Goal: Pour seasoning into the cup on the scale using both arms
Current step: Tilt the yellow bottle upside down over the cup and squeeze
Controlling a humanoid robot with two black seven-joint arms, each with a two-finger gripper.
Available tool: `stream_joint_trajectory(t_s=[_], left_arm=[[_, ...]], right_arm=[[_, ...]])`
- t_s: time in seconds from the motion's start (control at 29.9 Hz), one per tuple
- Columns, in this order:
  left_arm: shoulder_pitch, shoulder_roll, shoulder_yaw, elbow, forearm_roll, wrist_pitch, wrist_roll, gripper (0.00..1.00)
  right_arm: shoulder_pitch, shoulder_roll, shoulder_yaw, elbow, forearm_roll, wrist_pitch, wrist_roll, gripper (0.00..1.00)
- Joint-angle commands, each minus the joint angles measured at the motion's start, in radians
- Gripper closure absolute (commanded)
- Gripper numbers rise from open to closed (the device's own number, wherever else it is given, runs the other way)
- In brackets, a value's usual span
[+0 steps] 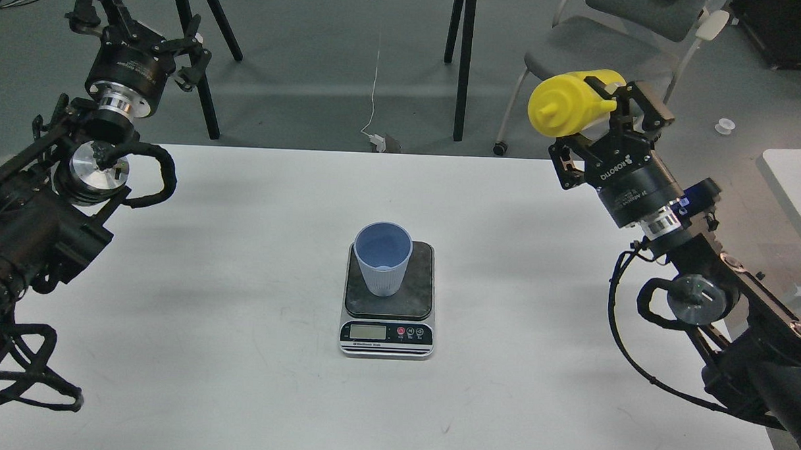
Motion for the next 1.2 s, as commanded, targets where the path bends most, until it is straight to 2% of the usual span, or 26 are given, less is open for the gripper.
stream_joint_trajectory(t_s=[0.0,0.17,0.43,0.77,0.97,1.17], left_arm=[[0.002,0.002,0.0,0.0,-0.002,-0.003,0.0,0.01],[0.02,0.002,-0.002,0.002,-0.006,-0.008,-0.001,0.01],[0.042,0.003,-0.011,0.002,-0.008,-0.014,-0.003,0.01],[0.051,0.002,-0.03,0.002,-0.008,-0.017,-0.001,0.01],[0.051,0.002,-0.045,0.002,-0.006,-0.017,-0.001,0.01],[0.05,0.002,-0.046,0.002,-0.006,-0.017,-0.001,0.01]], right_arm=[[0.07,0.003,-0.009,0.006,-0.262,-0.097,-0.004,0.61],[0.166,0.008,-0.155,0.018,-0.61,-0.274,-0.002,0.61],[0.3,0.012,-0.414,0.009,-0.8,-0.449,-0.002,0.61],[0.407,0.106,-0.612,-0.097,-1.02,-0.572,0.002,0.61],[0.409,0.155,-0.684,-0.138,-1.041,-0.631,0.002,0.61],[0.414,0.175,-0.664,-0.16,-1.011,-0.642,0.004,0.61]])
